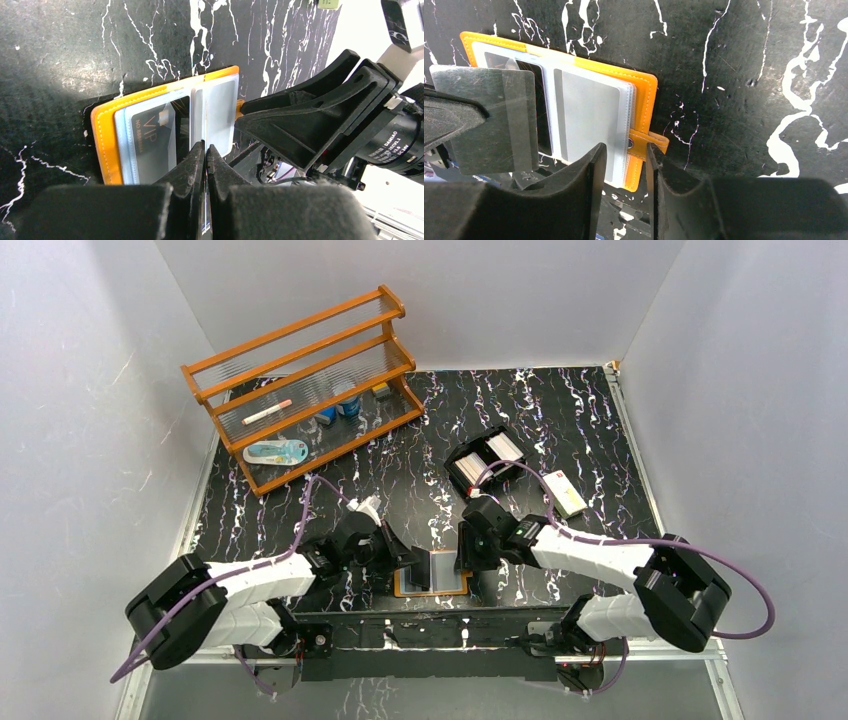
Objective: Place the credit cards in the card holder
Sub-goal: Insert the credit card into the card holder.
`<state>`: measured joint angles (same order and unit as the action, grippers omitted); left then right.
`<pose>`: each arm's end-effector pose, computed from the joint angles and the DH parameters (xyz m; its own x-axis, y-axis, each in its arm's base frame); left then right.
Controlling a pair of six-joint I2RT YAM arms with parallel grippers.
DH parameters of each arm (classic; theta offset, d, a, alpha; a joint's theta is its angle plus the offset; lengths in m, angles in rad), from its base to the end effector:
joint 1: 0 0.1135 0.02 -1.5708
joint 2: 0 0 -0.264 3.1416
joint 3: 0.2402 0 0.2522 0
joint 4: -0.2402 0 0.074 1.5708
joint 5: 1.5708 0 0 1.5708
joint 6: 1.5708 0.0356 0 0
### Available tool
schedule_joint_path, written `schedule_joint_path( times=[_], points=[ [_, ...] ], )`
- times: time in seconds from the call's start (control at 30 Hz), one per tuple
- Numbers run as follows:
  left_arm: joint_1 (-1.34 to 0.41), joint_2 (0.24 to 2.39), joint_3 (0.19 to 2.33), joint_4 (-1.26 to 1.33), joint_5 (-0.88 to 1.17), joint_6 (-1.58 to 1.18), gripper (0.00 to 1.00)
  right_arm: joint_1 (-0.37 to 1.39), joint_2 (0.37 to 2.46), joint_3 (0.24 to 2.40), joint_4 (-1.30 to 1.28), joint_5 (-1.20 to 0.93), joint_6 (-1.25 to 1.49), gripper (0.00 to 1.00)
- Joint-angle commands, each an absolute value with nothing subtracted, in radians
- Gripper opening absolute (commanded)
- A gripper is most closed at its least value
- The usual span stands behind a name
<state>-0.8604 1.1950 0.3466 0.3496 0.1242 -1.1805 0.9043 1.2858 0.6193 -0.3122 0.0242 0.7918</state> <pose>0.1441 -0.1743 0.1627 -0.8800 -0.3842 -0.2793 0.0247 0.5502 -0.8347 0.1469 0.1854 0.1716 -0.9136 -0.0108 -0.4064 -0.1811 0.9058 0.3831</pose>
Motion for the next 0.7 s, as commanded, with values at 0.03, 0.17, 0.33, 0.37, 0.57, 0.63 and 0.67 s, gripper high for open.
schedule_joint_path(
  times=[0.03, 0.17, 0.33, 0.37, 0.57, 0.63, 0.67],
  points=[
    [-0.858, 1.229, 0.332, 0.437, 0.145, -1.195, 0.0, 0.913, 1.307, 0.62, -0.274, 0.067, 0.79, 0.39],
    [-0.859, 1.256, 0.34, 0.431, 0.143, -1.184, 0.0, 0.921, 1.303, 0.594, -0.268, 0.07, 0.812, 0.32],
    [-0.858, 1.256, 0.328, 0.435, 0.119, -1.178, 0.0, 0.935, 1.297, 0.564, -0.268, 0.085, 0.838, 0.26],
    [-0.859, 1.255, 0.326, 0.437, 0.118, -1.179, 0.0, 0.938, 1.292, 0.556, -0.263, 0.085, 0.845, 0.26],
    [-0.859, 1.264, 0.305, 0.498, 0.118, -1.185, 0.0, 0.962, 1.274, 0.561, -0.259, 0.079, 0.864, 0.24],
    [-0.859, 1.268, 0.288, 0.551, 0.122, -1.19, 0.0, 0.969, 1.268, 0.555, -0.247, 0.069, 0.879, 0.23],
    [-0.859, 1.27, 0.284, 0.559, 0.125, -1.194, 0.0, 0.972, 1.265, 0.551, -0.238, 0.063, 0.886, 0.23]
  ],
)
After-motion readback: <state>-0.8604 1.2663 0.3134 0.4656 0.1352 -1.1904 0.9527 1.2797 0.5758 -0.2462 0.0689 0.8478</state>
